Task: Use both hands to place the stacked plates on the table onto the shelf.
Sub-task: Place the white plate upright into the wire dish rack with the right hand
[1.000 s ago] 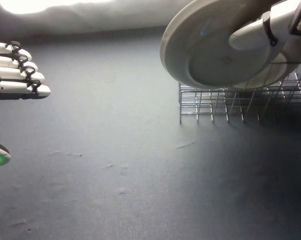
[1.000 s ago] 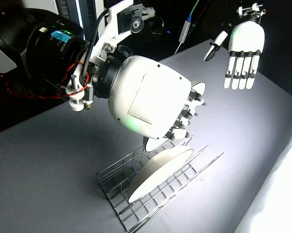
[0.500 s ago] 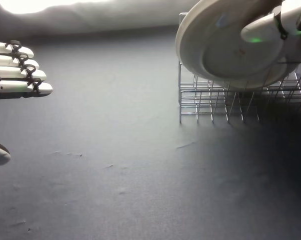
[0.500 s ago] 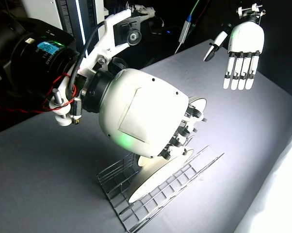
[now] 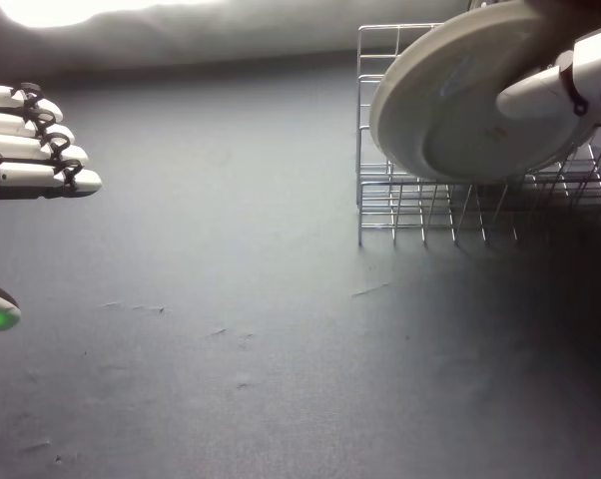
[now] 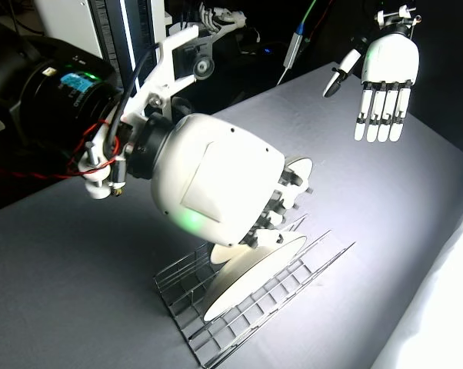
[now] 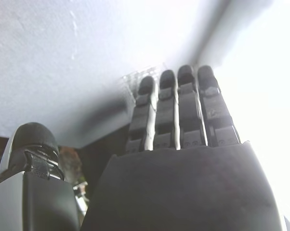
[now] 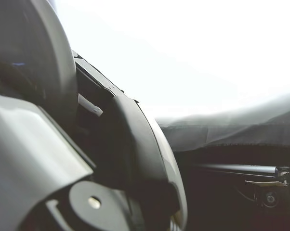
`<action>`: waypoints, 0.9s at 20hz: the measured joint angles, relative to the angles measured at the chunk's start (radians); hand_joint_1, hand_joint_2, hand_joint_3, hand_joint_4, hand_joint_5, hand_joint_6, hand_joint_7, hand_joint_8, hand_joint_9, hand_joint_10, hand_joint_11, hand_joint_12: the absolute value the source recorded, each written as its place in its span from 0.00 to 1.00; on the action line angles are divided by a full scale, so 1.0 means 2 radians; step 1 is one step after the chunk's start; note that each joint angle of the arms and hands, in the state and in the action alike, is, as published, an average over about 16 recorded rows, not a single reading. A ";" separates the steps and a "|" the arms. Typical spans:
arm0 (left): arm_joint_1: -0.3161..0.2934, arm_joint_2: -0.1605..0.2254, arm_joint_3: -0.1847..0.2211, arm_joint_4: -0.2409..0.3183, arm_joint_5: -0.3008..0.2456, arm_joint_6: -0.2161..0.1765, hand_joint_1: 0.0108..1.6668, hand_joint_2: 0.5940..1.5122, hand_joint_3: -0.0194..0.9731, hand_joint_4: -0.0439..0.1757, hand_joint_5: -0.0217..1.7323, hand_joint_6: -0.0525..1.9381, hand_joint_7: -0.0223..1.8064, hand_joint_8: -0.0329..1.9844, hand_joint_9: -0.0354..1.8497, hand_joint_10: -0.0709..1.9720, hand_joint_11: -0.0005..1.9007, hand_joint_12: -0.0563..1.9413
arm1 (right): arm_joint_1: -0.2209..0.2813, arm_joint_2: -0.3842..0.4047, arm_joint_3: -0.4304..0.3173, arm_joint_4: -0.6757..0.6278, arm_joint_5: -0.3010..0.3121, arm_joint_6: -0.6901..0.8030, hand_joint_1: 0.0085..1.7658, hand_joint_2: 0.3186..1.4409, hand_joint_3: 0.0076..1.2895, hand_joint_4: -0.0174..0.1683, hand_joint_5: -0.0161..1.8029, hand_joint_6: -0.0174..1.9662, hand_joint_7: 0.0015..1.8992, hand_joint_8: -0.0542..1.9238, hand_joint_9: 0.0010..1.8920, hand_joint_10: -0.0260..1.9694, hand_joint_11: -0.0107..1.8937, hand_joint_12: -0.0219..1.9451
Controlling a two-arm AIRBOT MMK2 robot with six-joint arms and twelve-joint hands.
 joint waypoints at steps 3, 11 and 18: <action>0.000 0.000 0.000 0.000 0.000 0.000 0.00 0.52 0.03 0.20 0.10 0.03 0.11 0.02 0.10 0.04 0.01 0.16 | -0.014 0.004 -0.002 -0.002 0.013 -0.001 0.77 0.63 0.00 0.06 0.48 0.55 0.52 0.48 0.51 0.57 0.40 0.64; 0.001 -0.001 0.001 0.001 0.000 -0.002 0.00 0.52 0.03 0.20 0.10 0.03 0.10 0.02 0.09 0.04 0.01 0.15 | -0.046 0.011 -0.005 -0.007 0.043 -0.003 0.77 0.63 0.00 0.07 0.47 0.56 0.51 0.48 0.50 0.57 0.40 0.65; 0.001 -0.002 0.002 0.002 0.000 -0.003 0.00 0.52 0.03 0.20 0.10 0.03 0.10 0.02 0.09 0.04 0.01 0.15 | -0.063 0.014 0.000 -0.010 0.055 -0.005 0.77 0.63 0.00 0.07 0.47 0.57 0.51 0.48 0.50 0.57 0.40 0.64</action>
